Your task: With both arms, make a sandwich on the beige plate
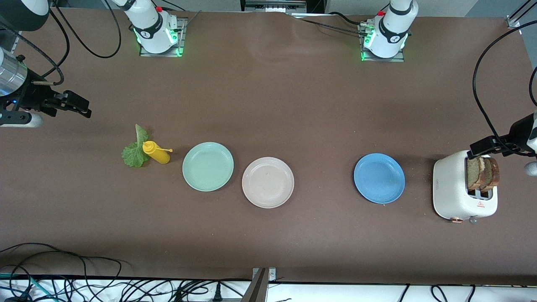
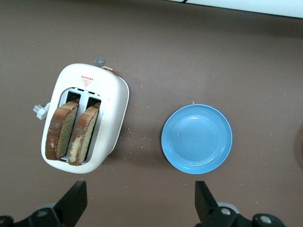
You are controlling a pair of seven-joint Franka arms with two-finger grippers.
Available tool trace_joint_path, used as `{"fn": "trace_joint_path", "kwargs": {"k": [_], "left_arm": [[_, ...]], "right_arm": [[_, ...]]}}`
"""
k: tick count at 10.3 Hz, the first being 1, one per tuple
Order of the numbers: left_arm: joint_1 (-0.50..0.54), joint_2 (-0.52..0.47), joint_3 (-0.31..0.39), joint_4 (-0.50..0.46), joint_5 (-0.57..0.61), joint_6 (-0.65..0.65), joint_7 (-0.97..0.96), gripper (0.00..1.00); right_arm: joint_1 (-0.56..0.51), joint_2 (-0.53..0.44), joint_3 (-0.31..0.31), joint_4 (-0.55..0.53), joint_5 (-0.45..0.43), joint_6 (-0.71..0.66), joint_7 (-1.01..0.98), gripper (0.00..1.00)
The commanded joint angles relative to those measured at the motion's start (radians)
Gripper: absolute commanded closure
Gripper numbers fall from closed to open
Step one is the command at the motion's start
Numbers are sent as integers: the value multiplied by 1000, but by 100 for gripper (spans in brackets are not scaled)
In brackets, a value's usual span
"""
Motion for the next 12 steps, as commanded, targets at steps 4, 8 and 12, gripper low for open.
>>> {"fn": "trace_joint_path", "kwargs": {"k": [4,8,12], "left_arm": [[85,111,3,13,-16,10,286,0],[119,187,5,13,-14,59,369,0],[117,234,2,13,77,100,370,0]], "right_arm": [[2,-22,2,-14,-12,-5,2,0],[2,-22,4,-14,-13,-5,2,0],[2,-22,4,-14,-12,-6,2,0]]}}
